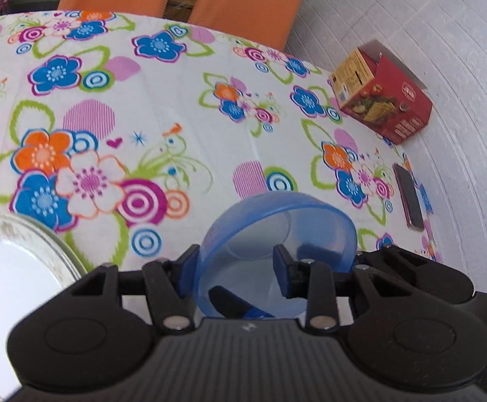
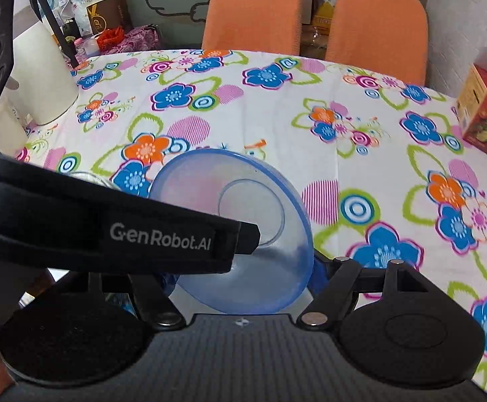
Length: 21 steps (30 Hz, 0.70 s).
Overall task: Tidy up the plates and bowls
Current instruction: 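Carry the blue bowl into the white bowl and open the left tool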
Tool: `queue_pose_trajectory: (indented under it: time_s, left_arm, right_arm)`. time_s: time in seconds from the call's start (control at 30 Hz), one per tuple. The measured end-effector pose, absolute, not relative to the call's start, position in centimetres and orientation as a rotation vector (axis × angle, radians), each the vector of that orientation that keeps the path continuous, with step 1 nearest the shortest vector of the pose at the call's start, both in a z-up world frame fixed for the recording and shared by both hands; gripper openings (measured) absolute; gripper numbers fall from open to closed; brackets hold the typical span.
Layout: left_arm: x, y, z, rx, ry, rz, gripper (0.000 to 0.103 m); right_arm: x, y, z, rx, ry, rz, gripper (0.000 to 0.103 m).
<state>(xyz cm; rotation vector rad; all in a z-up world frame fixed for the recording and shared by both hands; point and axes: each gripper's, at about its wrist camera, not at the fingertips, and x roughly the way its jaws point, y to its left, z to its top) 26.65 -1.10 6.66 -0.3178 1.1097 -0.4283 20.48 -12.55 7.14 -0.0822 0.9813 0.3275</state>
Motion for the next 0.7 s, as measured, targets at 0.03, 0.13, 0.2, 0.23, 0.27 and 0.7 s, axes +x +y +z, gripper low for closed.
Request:
queue_pose_trajectory:
  time_s: [0.03, 0.13, 0.2, 0.23, 0.27, 0.7]
  left_arm:
    - [25.7, -1.6, 6.4, -0.308, 1.12, -0.434, 0.034]
    - [23.8, -2.5, 5.6, -0.281, 1.138, -0.435, 0.034]
    - [23.3, -2.8, 5.0, -0.277, 1.152, -0.421, 0.034]
    - [23.1, -2.9, 4.7, -0.274, 1.154, -0.416, 0.034]
    - [23.0, -3.1, 4.5, -0.262, 1.155, -0.415, 0.035]
    - [21.0, -0.8, 8.0, -0.243, 0.929, -0.4, 0.08]
  right_arm:
    - [19.7, -12.9, 6.9, -0.077, 0.987, 0.324, 0.061]
    - [17.6, -13.5, 6.2, -0.07, 0.991, 0.322, 0.062]
    - [17.0, -13.9, 5.5, -0.045, 1.004, 0.331, 0.062]
    - [17.0, -14.1, 5.1, -0.03, 1.012, 0.336, 0.061]
    - [16.9, -14.4, 4.8, -0.013, 1.021, 0.341, 0.061]
    - [13.7, -18.4, 7.2, 0.049, 0.81, 0.276, 0.06]
